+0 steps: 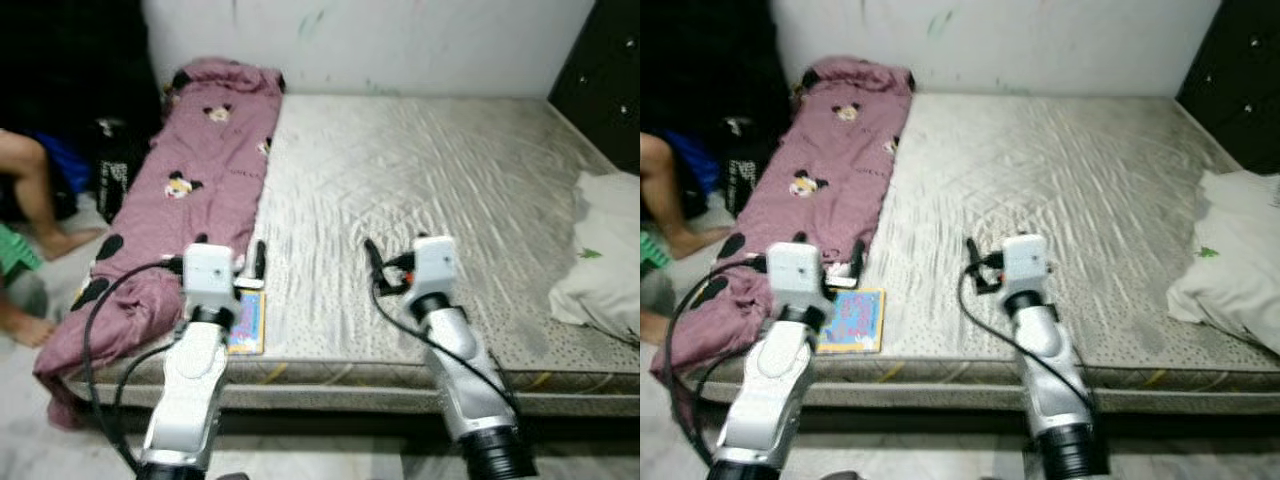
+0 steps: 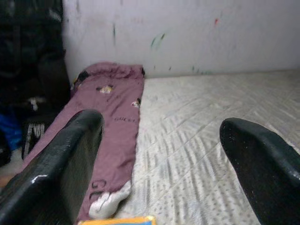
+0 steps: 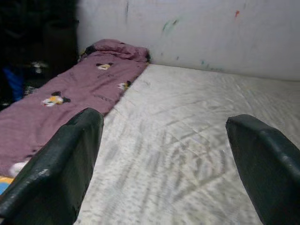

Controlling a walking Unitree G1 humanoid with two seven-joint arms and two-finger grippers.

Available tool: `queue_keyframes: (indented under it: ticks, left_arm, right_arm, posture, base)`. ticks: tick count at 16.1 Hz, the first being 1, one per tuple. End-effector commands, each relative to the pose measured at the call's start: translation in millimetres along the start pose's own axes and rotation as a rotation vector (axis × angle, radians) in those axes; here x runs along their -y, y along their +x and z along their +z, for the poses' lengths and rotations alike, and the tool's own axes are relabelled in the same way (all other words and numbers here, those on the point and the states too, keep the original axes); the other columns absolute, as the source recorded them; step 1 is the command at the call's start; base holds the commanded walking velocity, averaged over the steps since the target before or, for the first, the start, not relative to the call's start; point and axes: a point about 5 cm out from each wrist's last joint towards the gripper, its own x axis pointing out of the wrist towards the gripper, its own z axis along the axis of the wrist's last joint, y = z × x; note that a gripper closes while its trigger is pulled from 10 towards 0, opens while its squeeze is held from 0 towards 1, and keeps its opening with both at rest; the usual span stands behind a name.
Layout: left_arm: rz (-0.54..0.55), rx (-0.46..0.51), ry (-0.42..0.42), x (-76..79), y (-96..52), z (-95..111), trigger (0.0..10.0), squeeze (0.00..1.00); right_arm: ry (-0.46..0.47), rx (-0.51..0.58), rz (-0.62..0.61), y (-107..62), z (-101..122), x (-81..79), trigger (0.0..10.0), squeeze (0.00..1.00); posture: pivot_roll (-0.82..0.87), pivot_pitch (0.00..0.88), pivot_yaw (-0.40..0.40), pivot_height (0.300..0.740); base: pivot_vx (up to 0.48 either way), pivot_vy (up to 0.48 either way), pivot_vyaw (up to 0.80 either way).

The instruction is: Clean up the room

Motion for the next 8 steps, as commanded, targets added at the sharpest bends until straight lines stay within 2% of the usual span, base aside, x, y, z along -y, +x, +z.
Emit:
queue_keyframes:
  ticks: [1, 4, 8]
  left_arm:
    - [0.068, 0.005, 0.045, -14.9, 4.4, 1.3, 10.0, 0.0]
    - [0.089, -0.009, 0.04, -27.6, -1.8, -3.0, 10.0, 0.0]
    - [0.078, -0.029, 0.008, -29.8, -7.6, -7.7, 10.0, 0.0]
  right_arm:
    - [0.003, 0.021, 0.004, 2.6, 6.0, -2.8, 10.0, 0.0]
    - [0.013, 0.053, -0.015, 1.7, 13.2, -0.3, 10.0, 0.0]
    - [0.003, 0.053, -0.031, -2.4, 12.2, -1.1, 10.0, 0.0]
  posture:
    - [0.0, 0.0, -0.031, 0.74]
    - [0.0, 0.0, -0.028, 0.74]
    - [0.0, 0.0, -0.032, 0.74]
  base:
    - [0.0, 0.0, 0.0]
    - [0.0, 0.0, 0.0]
    - [0.0, 0.0, 0.0]
